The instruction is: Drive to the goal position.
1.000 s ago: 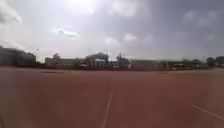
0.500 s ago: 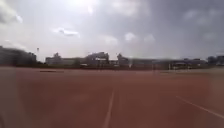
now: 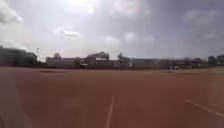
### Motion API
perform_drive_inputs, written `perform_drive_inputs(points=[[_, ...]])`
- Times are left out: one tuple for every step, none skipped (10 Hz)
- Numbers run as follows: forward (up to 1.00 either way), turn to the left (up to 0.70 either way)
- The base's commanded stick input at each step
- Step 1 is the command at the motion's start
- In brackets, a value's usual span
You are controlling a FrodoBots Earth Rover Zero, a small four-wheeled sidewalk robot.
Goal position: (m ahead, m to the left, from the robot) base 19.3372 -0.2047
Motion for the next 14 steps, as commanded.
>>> perform_drive_inputs(points=[[0.70,0.00],[0.70,0.00],[0.70,0.00],[0.70,0.00],[0.70,0.00],[0.70,0.00],[0.70,0.00],[0.70,0.00],[0.70,0.00],[0.70,0.00],[0.70,0.00],[0.70,0.00],[0.70,0.00],[0.70,0.00]])
